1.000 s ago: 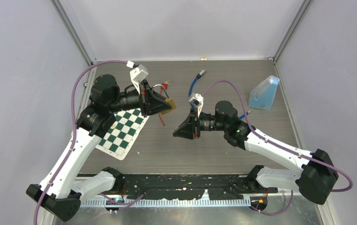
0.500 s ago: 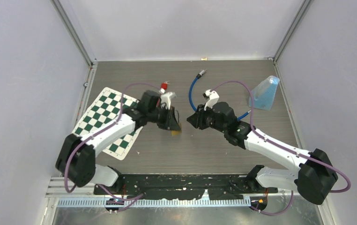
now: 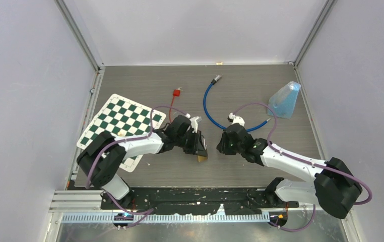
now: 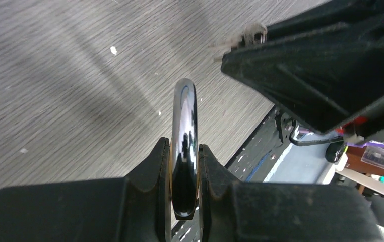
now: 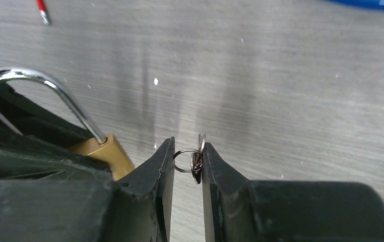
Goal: Lock with the key
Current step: Place the key at the center of the board.
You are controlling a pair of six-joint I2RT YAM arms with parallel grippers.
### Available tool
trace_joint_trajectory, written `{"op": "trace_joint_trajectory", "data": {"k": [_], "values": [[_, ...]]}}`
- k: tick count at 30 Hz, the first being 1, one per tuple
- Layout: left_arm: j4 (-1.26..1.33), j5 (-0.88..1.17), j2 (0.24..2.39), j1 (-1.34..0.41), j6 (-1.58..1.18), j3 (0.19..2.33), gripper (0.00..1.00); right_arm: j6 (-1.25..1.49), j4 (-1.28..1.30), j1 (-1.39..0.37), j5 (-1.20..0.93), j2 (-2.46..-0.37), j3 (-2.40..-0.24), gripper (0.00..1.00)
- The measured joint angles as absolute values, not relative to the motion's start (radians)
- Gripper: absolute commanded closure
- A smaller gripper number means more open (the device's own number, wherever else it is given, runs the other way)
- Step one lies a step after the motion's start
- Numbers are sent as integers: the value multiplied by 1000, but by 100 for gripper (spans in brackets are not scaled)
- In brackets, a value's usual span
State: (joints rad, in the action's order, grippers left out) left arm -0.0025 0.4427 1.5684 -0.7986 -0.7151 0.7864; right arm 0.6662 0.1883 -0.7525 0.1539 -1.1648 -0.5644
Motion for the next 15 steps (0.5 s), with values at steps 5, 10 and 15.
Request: {"op": "trace_joint_trajectory", "data": {"k": [5, 10, 15], "values": [[92, 441, 1678, -845, -809, 787, 88, 703, 243, -752, 117, -1143, -522, 94], [155, 463, 1757, -873, -870, 817, 81, 748, 292, -752, 123, -1071, -465, 86], [197, 520, 1836, -919, -909, 875, 70, 783, 307, -752, 120, -1079, -454, 82]]}}
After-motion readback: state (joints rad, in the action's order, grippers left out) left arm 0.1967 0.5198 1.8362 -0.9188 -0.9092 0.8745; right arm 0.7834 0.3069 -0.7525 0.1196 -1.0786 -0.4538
